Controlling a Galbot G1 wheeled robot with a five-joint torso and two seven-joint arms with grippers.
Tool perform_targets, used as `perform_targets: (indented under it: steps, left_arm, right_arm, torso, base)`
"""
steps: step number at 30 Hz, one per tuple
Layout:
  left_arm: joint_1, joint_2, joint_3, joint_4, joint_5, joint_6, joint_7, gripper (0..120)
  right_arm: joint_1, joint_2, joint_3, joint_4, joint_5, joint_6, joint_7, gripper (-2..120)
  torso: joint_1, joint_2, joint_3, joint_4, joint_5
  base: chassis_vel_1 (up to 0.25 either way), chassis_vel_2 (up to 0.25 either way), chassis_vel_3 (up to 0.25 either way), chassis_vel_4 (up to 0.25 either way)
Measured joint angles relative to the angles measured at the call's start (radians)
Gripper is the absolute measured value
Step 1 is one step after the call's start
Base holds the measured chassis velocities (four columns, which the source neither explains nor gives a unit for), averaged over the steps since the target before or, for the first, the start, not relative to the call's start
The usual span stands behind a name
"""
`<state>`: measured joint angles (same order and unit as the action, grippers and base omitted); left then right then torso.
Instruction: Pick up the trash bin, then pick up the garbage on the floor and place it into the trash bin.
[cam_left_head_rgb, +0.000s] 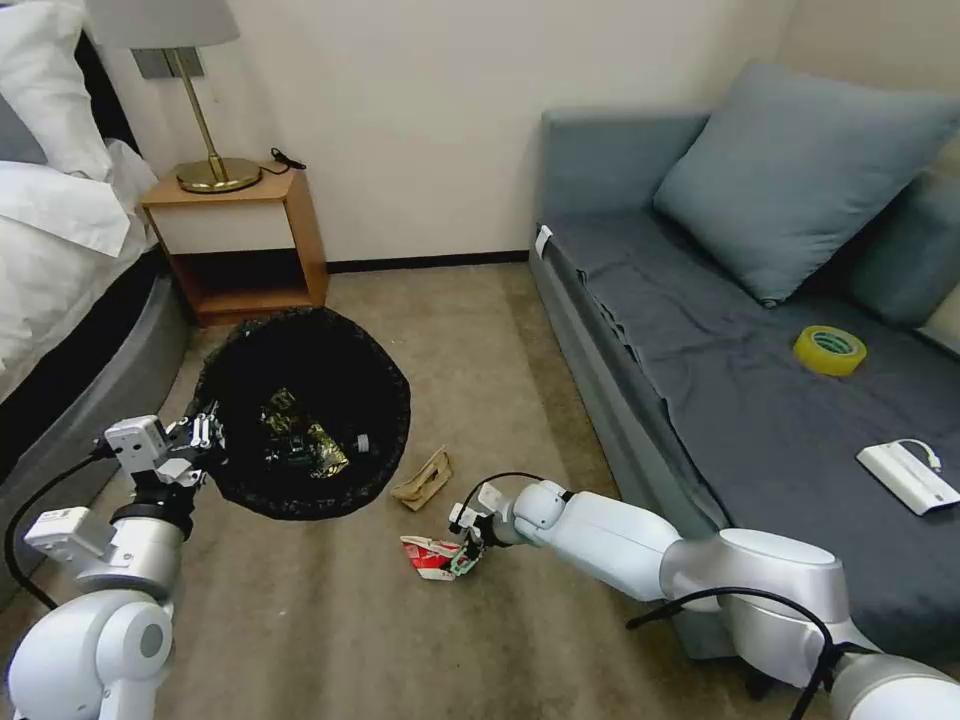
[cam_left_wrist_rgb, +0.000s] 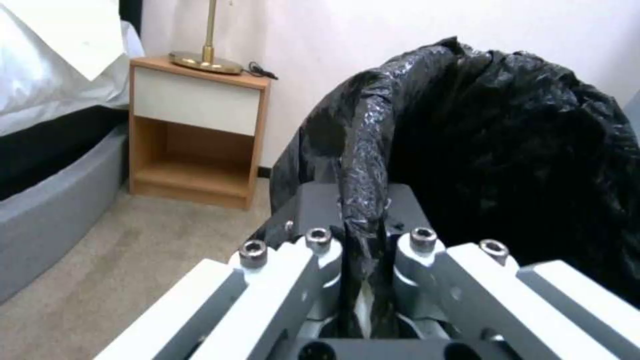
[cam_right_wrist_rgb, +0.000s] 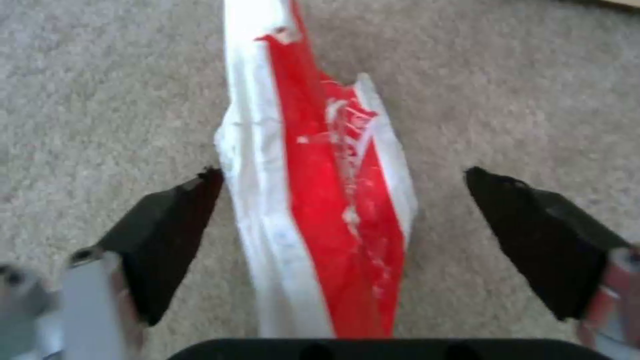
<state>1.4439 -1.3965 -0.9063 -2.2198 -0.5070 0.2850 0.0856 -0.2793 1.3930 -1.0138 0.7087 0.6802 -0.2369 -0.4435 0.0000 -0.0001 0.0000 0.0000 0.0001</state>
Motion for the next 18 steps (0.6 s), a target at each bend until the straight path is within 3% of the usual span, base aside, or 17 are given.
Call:
perform_targets:
  steps: [15,18]
  left_arm:
    - [0.004,0.004,-0.004,0.007,-0.004,-0.002,0.001,4]
    - [0.005,0.007,-0.006,0.009,-0.007,-0.002,0.001,4]
  right_arm:
    - [-0.019,0.000,0.014,0.003,-0.019,0.014,0.022,30]
    - [-0.021,-0.001,0.022,0.005,-0.022,0.016,0.028,24]
  torso:
    - [0.000,0.000,0.000,0.0000,-0.0001]
    - [0.000,0.000,0.000,0.0000,-0.0001]
  base:
    - [0.000,0.000,0.000,0.000]
    - [0.000,0.000,0.000,0.000]
